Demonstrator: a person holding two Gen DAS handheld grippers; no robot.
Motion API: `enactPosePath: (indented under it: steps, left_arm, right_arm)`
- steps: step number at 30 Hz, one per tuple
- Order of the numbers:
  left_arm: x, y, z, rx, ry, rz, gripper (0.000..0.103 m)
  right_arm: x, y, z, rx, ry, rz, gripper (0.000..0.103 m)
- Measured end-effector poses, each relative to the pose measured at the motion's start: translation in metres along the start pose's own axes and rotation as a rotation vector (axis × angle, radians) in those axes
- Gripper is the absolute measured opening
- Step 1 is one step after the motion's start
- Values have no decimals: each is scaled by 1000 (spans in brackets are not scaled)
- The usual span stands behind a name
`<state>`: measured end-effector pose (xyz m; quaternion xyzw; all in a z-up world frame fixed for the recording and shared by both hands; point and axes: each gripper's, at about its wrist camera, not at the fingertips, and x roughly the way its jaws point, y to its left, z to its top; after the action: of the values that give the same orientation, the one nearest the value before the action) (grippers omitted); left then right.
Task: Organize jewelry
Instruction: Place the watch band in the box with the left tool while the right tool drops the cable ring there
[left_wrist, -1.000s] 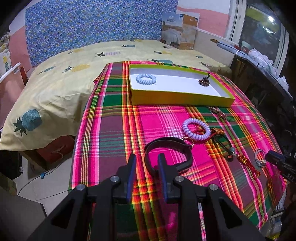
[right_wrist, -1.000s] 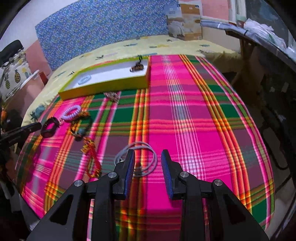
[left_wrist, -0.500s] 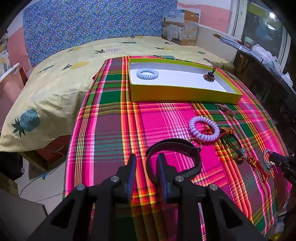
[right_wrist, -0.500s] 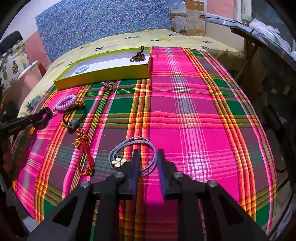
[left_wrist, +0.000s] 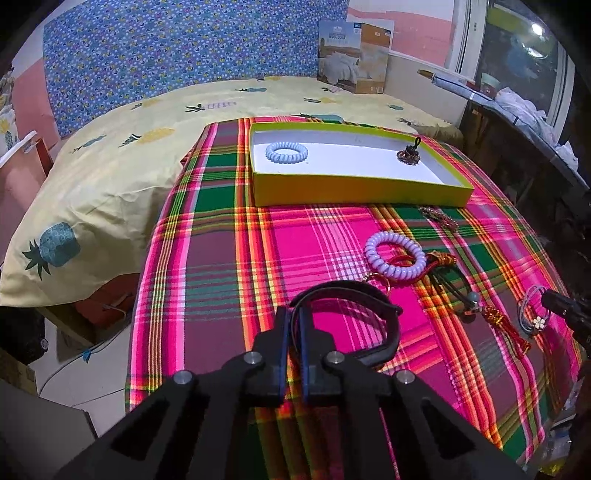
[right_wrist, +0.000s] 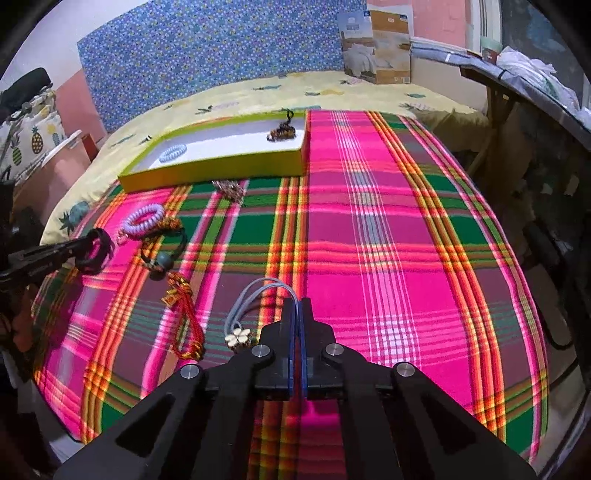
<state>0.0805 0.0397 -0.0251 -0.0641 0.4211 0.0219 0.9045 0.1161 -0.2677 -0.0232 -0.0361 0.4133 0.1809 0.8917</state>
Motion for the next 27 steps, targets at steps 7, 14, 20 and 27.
enactPosePath:
  steps: [7,14,20,27]
  left_arm:
    - [-12,2,5,-22,-18,-18,6]
    - [-22,1,17,-26,-45,-25,6]
    - [-22,-1,33,-12,-69,-20,6]
    - [-14,1,60,-9,-91,-14,6]
  right_arm:
    - [-12,6,11,-16,-43,18,1]
    - [-16,12,28,-36,-78,37,1]
    - [-9,18,50,-55,-102,62,1]
    - [7,22,86,-68,-127,90,1]
